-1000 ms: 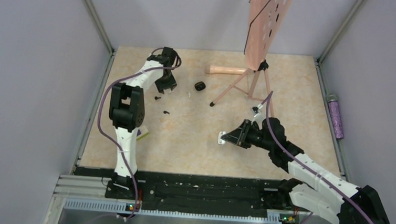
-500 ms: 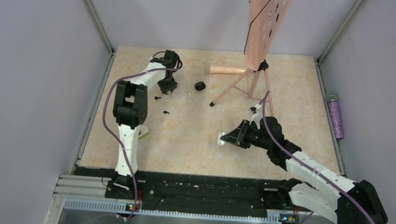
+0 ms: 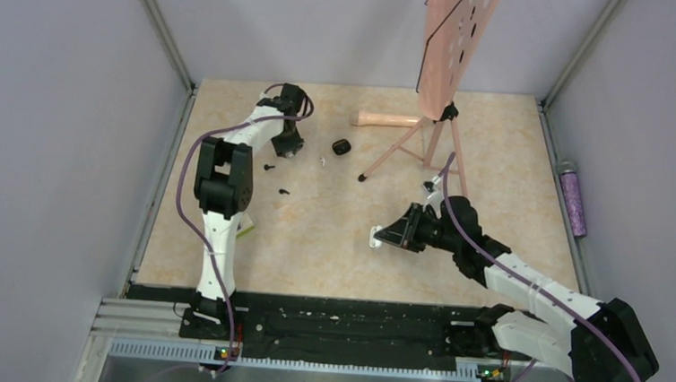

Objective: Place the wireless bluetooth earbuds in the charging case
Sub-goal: Pick up the right earbud from the center of the board.

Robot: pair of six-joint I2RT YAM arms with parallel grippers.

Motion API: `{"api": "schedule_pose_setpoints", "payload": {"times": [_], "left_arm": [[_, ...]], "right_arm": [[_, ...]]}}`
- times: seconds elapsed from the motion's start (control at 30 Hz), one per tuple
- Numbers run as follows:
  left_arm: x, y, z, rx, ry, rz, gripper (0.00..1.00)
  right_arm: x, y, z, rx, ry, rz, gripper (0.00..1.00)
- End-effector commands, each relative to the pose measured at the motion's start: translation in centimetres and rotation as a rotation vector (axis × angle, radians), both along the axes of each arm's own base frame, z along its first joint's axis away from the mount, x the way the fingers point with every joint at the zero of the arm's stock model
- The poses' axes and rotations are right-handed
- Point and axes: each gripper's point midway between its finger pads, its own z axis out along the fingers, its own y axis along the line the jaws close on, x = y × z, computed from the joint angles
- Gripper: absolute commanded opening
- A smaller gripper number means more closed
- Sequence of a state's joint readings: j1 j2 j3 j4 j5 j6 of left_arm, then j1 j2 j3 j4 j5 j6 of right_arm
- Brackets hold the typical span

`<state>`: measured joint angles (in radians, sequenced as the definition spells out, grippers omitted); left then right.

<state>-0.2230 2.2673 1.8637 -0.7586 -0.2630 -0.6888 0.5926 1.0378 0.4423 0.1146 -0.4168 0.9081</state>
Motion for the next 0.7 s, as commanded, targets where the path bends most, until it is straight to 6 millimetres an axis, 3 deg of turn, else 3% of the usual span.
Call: {"api": "schedule_pose_setpoints", "payload": {"times": [0.0, 0.67], "left_arm": [[1.5, 1.3, 1.4, 0.05, -0.052, -0.006, 0.39], [-1.4, 3.9, 2.6, 0.161, 0.046, -0.08, 0.4]], "right_arm": [[1.5, 0.8, 3.0, 0.051, -0.091, 0.009, 0.0], [1.6, 1.1, 2.6, 0.057, -0.079, 0.014, 0.0]]}}
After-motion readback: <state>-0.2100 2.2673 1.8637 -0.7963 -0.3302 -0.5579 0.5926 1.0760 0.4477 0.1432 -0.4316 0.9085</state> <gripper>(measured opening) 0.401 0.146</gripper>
